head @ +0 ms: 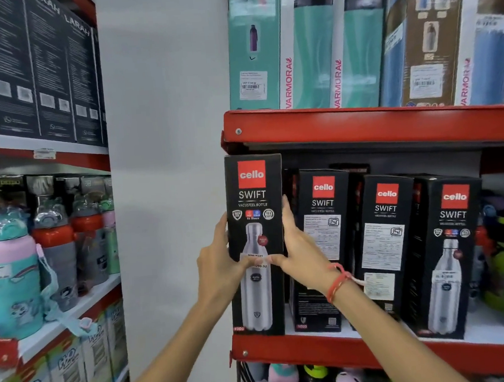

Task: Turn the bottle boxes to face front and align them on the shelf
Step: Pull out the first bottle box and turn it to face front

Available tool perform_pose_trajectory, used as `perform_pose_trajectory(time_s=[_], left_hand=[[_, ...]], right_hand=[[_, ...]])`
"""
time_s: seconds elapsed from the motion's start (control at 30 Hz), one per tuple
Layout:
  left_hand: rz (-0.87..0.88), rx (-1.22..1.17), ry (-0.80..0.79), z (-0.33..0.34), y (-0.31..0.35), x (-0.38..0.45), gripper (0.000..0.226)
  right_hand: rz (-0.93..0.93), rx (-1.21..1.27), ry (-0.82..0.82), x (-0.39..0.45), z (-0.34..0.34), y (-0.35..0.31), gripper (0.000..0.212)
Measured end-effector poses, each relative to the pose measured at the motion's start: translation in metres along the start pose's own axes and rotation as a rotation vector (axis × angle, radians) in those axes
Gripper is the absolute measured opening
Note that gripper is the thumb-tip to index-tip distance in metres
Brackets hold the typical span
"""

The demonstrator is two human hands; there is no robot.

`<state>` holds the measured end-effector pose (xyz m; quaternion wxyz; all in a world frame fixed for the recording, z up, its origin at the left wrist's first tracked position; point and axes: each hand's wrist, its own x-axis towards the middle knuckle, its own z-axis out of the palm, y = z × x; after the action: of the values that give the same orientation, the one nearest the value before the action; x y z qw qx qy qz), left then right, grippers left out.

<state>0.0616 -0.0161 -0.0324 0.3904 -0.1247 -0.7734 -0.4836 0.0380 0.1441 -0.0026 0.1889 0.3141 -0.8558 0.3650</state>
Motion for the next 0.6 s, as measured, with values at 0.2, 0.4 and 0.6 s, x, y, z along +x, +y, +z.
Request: perform_pose_trajectory(time_s=[0.2,0.4,0.6], left_hand=[[-0.004,0.007,-0.027,0.014,-0.021,0.019,0.1],[0.012,0.017,-0.016,0.022,-0.036,0.023,0.092],[-0.021,0.013,-0.016,0.028,-0.049,0.015,0.091]], right_hand=[[0.066,-0.021,0.083,0.013,0.01,0.015,0.116],[0.061,-0.083,0.18,0.014,0.024,0.026,0.115],[0.078,-0.109,0.172,0.011,0.036,0.032,0.114]])
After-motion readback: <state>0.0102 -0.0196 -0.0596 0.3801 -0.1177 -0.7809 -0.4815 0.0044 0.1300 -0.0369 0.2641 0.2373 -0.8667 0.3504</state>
